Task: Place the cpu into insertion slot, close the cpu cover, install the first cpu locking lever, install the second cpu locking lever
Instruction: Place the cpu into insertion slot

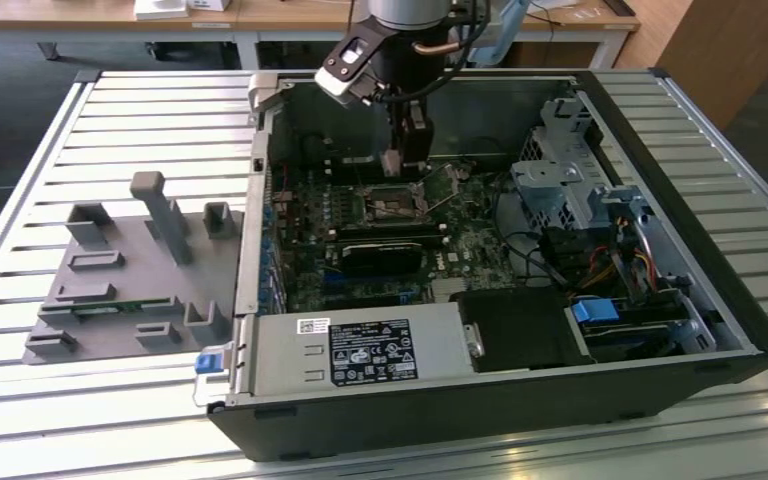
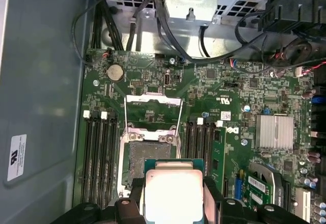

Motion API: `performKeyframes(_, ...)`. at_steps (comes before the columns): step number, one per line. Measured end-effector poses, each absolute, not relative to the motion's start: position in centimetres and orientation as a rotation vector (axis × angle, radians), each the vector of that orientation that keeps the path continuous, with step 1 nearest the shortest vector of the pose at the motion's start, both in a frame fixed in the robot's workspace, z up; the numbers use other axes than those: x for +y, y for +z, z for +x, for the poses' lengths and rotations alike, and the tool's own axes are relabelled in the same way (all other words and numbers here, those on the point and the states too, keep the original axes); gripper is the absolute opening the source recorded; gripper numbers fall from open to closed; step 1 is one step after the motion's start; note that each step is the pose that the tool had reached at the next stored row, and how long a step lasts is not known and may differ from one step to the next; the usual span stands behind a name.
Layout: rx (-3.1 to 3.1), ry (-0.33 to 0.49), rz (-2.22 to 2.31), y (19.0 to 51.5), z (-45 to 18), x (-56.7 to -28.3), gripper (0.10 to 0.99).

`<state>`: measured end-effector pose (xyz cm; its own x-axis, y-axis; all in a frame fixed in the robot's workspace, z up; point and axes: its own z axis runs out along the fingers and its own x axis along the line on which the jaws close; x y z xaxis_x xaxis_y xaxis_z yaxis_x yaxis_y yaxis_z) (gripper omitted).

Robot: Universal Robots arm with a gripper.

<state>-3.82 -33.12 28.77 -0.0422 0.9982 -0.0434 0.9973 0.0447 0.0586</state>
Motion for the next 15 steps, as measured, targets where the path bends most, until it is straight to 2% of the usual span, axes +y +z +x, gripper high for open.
performKeyframes(15, 2.217, 0.019, 2.123, 27.3, -3.8, -32.7, 0.541)
